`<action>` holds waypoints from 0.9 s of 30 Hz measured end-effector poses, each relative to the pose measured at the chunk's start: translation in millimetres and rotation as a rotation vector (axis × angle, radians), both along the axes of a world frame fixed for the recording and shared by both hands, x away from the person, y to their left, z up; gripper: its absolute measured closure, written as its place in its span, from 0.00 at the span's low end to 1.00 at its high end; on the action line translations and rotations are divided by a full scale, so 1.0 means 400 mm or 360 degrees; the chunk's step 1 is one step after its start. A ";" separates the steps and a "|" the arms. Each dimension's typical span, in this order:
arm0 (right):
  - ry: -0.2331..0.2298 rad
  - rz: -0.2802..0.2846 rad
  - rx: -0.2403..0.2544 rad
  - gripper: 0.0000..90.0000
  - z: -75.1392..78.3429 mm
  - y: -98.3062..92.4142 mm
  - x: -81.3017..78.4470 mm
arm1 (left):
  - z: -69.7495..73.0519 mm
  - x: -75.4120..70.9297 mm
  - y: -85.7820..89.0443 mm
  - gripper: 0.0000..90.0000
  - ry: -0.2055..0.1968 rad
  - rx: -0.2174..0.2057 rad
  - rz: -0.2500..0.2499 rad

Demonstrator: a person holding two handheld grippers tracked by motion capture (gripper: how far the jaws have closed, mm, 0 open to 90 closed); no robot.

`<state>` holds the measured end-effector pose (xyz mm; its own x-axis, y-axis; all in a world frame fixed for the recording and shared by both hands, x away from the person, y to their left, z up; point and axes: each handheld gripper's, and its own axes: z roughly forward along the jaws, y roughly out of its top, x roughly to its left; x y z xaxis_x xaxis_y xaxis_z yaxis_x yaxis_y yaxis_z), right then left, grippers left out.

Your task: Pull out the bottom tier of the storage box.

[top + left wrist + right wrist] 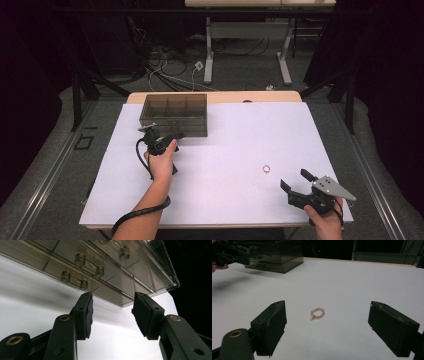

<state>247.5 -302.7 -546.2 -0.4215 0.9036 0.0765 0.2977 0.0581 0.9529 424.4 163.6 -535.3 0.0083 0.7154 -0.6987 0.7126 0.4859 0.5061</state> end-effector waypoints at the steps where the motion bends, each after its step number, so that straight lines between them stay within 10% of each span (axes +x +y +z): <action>1: 0.0003 0.0002 -0.0001 0.16 0.000 0.000 0.000 | -0.002 0.002 0.001 0.57 0.0004 -0.0005 0.0009; 27: -0.0003 0.0011 0.0012 0.16 0.001 -0.001 0.000 | -0.047 0.046 -0.011 0.63 0.0113 -0.0021 0.0111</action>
